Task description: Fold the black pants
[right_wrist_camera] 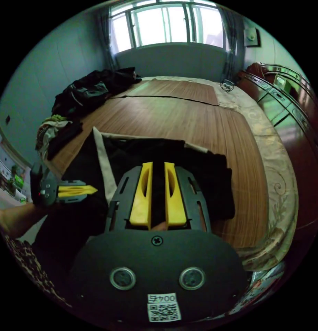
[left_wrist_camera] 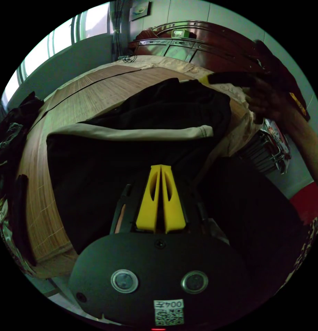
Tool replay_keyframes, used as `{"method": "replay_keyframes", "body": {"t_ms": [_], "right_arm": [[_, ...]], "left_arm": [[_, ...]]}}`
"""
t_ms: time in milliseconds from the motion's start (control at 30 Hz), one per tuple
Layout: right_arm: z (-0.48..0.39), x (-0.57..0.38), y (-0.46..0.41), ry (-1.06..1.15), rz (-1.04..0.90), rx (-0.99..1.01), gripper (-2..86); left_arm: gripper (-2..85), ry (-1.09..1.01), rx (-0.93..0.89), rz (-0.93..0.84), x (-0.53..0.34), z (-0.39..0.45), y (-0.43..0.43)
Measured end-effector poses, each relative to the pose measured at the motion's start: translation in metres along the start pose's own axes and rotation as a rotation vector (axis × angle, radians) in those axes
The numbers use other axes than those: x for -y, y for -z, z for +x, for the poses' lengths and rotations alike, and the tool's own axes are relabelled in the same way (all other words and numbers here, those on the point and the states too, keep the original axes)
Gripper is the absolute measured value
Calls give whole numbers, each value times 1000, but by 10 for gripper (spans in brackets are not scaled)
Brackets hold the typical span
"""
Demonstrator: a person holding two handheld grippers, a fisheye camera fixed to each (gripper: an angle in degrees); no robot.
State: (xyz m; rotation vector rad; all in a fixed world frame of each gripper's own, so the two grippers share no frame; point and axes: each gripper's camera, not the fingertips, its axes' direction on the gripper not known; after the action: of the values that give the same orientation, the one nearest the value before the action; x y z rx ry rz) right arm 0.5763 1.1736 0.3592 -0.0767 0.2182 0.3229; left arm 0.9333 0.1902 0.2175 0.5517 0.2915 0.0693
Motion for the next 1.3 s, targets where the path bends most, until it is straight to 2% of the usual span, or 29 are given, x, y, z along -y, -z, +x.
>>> {"method": "replay_keyframes", "body": {"t_ms": [267,633,833,933,1033,1133,1200,1300], "right_arm": [[-82,97,-62,401,-122,-77,74],[-118,150,-134,639,-379,-68,82],[-114,152,-141,652,-394,-107,60],[-115,152,-130,668,-286,-155,6],[-104,159,-127,552,-225,-170,-1],[-88,160,-148,440,-283,-283,4],[-78,159,-152,409,-313,-250,21],[-52,158,-123,322,-193,-225,40]], "left_arm": [[2,-9,14,3,4,0,-3],[1,-5,-2,9,11,-11,-9],[1,-1,-11,13,15,-20,-14],[1,2,-16,13,16,-24,-15],[1,4,-19,14,19,-31,-18],[1,1,-13,14,21,-35,-20],[1,-1,-9,14,23,-40,-22],[2,3,-16,14,25,-48,-25]]}}
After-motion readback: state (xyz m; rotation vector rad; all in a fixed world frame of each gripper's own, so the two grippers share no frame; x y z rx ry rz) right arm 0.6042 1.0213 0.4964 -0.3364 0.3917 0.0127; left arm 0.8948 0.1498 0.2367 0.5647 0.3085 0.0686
